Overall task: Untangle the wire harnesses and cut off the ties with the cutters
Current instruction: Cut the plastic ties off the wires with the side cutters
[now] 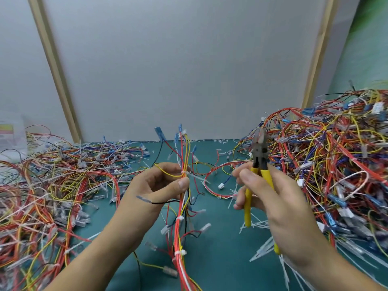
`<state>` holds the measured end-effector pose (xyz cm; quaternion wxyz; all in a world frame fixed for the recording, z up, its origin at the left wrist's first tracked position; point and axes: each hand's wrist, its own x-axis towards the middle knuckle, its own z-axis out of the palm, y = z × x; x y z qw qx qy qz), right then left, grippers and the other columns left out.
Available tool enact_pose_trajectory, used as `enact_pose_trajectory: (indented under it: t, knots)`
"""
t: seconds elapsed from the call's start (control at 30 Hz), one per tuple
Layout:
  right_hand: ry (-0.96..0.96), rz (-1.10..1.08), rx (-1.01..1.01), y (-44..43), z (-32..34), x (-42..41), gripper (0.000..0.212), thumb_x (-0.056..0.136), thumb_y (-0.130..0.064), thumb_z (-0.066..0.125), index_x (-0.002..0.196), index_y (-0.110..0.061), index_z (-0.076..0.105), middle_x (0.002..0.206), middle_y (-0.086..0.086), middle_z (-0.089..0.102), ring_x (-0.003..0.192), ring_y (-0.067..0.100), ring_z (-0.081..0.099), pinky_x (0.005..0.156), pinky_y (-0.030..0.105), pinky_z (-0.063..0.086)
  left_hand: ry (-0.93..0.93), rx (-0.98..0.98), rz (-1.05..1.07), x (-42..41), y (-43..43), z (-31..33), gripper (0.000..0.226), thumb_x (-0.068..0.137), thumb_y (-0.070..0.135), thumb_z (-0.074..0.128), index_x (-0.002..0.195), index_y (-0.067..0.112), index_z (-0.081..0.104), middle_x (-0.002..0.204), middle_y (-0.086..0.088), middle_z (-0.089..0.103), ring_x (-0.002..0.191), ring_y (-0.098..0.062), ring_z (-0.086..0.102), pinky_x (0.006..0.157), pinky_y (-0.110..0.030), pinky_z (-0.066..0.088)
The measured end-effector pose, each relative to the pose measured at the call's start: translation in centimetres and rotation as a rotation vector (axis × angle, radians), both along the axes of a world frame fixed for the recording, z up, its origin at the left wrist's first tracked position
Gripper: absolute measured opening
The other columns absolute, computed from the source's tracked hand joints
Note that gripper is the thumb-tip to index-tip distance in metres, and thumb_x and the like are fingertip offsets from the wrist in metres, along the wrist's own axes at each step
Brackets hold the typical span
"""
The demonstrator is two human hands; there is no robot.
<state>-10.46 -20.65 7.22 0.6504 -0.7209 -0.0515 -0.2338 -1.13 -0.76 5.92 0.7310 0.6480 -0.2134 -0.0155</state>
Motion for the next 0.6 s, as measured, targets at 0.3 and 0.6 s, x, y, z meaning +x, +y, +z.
enact_pose_trajectory:
  t: [0.3, 0.6]
  knots:
    - [0.35, 0.301, -0.011, 1.6, -1.1, 0.1, 0.038, 0.085, -0.048, 0.061, 0.083, -0.011, 0.069, 0.071, 0.005, 0.065, 0.058, 0.024, 0.061, 0.059, 0.037, 0.057, -0.022, 0.009, 0.01, -0.1, 0.1, -0.1, 0.033, 0.072, 0.023, 0.079, 0.103, 0.012, 0.072, 0.091, -0.011, 0.076, 0.083, -0.019, 0.072, 0.073, -0.021, 0.055]
    - [0.38, 0.262, -0.071, 1.7, -0.9, -0.1, 0.039, 0.082, -0.052, 0.058, 0.077, -0.014, 0.068, 0.069, 0.005, 0.065, 0.053, 0.025, 0.059, 0.056, 0.042, 0.056, -0.047, -0.022, -0.033, -0.7, -0.2, 0.4, 0.04, 0.071, 0.02, 0.081, 0.108, 0.009, 0.07, 0.094, -0.009, 0.077, 0.085, -0.015, 0.072, 0.074, -0.017, 0.054]
